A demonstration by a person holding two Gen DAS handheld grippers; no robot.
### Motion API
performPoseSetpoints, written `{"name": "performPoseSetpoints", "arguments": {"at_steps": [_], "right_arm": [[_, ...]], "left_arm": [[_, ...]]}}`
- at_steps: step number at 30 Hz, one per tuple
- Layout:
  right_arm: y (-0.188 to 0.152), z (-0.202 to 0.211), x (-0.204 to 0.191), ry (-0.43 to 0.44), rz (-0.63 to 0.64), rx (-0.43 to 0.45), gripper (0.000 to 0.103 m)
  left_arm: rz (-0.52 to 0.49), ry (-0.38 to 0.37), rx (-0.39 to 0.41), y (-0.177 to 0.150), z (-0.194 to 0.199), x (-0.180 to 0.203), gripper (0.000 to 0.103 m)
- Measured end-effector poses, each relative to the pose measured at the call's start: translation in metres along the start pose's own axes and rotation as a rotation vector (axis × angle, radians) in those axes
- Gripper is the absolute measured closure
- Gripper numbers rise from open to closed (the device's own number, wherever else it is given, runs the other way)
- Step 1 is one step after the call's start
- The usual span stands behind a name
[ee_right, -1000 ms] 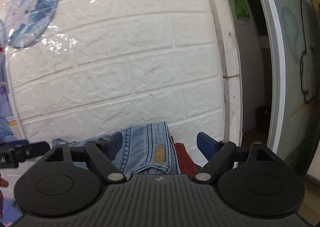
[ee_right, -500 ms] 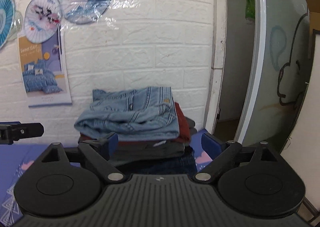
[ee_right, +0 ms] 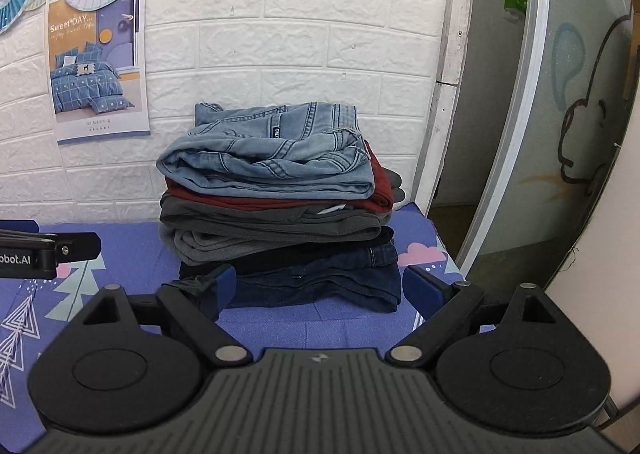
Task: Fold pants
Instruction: 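Lower the jeans onto the stack and open both tools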
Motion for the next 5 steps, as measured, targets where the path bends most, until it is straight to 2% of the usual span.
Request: {"name": "performPoseSetpoints", "arguments": {"at_steps": [5], "right_arm": [[-0.0030, -0.0012, -0.0016, 0.001, 0.001, -0.010, 0.000]], "left_arm": [[0.000, -0.008, 0.002, -0.0027, 0.0037, -0.0003, 0.010]]}}
Point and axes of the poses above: each gripper's, at about its wrist camera, not at the fingertips, and z roughly against the way its jaws point, x to its right, y to its top, the point moved 8 cm from there along -z, roughly the way its jaws point, and after that the axes turned 15 degrees about -z, right-handed, at the moved point
